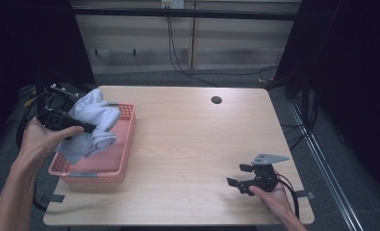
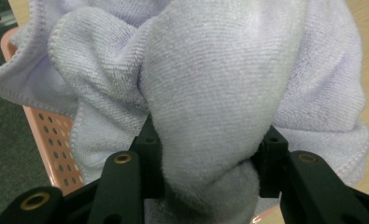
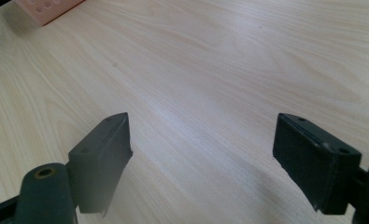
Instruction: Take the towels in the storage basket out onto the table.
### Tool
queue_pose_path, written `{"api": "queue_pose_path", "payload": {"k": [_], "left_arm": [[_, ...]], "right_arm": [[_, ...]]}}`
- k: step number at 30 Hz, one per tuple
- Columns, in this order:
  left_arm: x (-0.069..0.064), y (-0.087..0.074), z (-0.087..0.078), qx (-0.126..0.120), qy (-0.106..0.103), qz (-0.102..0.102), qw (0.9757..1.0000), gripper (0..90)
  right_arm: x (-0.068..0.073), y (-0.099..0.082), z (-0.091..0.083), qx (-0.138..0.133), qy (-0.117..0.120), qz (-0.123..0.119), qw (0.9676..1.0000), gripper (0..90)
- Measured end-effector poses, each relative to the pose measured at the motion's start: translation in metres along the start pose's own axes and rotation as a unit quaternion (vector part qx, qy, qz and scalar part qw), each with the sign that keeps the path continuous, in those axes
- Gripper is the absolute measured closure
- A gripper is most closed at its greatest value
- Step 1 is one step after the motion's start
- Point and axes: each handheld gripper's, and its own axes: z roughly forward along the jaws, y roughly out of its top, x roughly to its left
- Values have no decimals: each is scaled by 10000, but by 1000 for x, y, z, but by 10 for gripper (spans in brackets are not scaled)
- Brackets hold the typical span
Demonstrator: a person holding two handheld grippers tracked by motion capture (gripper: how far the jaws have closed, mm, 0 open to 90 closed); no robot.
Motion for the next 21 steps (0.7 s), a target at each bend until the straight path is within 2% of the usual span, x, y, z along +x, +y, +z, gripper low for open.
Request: {"api": "queue_pose_path", "payload": {"k": [6,11,16,21], "left_arm": [[-19,5,-3,-303,-68,158,9994,556],[-32,9,1,-375,-108,291,9988,556],[-38,11,6,-540,-142,257,9981,555],[-50,13,17,-604,-259,362,9972,555]], "right_arm": [[-1,0,-1,-5,-21,13,10000,188],[-1,0,-1,-37,-14,3,10000,188],[-1,0,-2,-47,-36,6,10000,188],[-2,0,-2,-39,-21,7,10000,189]]}}
